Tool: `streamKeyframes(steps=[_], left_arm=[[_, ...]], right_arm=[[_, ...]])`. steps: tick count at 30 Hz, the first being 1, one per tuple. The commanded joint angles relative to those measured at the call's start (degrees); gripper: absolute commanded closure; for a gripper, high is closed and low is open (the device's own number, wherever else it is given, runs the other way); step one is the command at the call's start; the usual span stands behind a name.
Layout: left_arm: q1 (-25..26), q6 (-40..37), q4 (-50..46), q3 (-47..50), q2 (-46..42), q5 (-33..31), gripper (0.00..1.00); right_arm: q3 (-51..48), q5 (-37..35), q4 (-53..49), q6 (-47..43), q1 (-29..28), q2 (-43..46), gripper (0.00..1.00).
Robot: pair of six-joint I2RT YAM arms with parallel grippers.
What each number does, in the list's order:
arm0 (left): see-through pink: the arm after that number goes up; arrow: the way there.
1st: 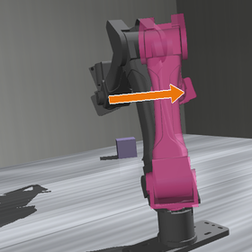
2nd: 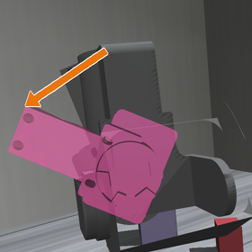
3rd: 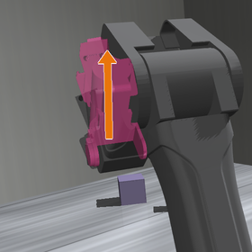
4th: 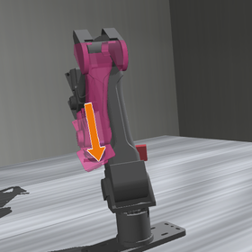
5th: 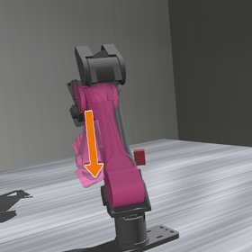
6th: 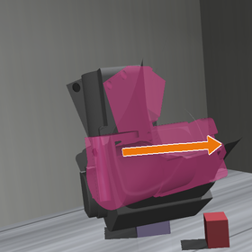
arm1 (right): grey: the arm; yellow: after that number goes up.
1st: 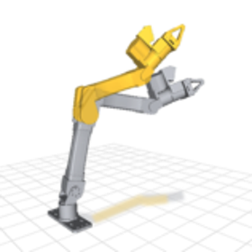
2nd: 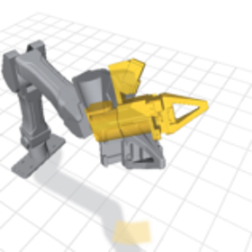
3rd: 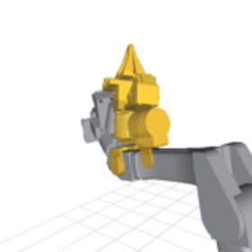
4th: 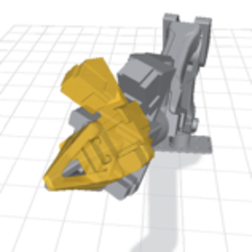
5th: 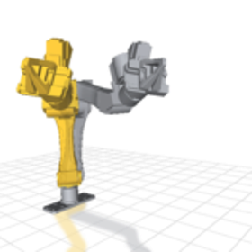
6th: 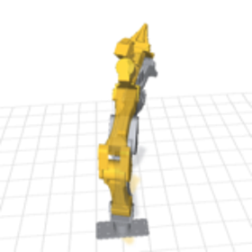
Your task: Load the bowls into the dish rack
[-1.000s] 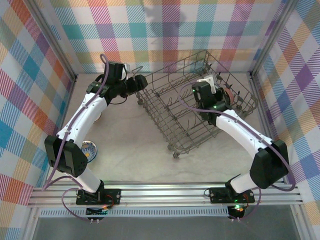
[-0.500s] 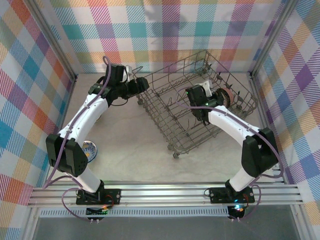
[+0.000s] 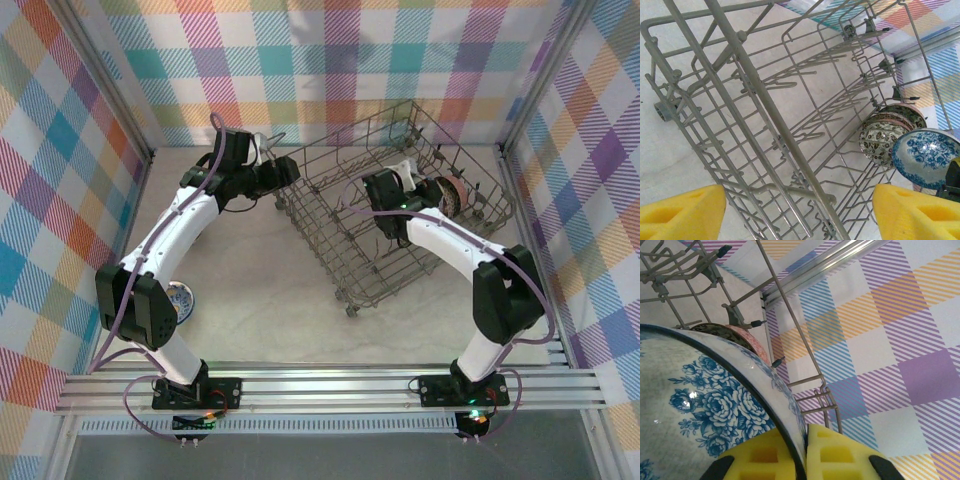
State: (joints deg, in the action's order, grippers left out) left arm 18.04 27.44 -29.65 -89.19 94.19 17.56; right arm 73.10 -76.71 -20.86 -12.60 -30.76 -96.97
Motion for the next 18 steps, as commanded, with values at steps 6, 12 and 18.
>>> streamKeyframes(steps=[6,12,18], left_arm=[[-1.0,-1.7,0.3,-0.9,-0.1,1.5,0.23],[-1.0,-1.8,0.4,-0.3,-0.4,1.8,0.23],[-1.0,-1.6,0.8,0.4,-0.7,2.0,0.23]], right_arm=[[1.4,-3.2,-0.3,0.5,-1.0,-1.5,1.0],[1.4,-5.1,-5.1,3.3,-1.6,-2.1,1.0],[1.9,-6.4,-11.3,9.4,-1.6,-1.4,1.0]])
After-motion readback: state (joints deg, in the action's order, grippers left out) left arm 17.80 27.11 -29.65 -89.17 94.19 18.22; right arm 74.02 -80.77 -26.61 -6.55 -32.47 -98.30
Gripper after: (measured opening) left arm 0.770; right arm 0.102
